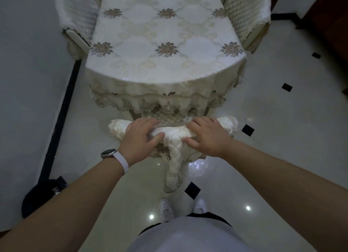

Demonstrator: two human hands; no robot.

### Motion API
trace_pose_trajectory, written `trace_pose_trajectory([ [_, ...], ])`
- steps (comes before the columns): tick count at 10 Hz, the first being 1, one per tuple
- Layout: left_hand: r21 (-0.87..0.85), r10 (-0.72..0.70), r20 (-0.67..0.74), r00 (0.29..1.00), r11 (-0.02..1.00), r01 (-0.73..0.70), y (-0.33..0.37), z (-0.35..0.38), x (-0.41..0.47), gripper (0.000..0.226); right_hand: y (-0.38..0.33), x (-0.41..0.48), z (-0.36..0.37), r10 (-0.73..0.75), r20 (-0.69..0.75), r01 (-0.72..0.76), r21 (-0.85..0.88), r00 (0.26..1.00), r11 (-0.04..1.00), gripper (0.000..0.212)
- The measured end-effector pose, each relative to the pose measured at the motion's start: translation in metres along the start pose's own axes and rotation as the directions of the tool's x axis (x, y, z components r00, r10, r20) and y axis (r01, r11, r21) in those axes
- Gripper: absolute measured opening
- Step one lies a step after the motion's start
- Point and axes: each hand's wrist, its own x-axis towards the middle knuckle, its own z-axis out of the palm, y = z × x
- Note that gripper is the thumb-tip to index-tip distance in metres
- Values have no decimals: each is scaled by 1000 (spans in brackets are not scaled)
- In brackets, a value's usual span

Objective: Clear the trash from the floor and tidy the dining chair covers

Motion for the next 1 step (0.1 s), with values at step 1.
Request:
trace_pose_trajectory([
  [1, 43, 43, -83, 996, 998, -40, 4, -23, -4, 53, -14, -1, -12, 1, -46, -3, -47, 999, 999, 55],
])
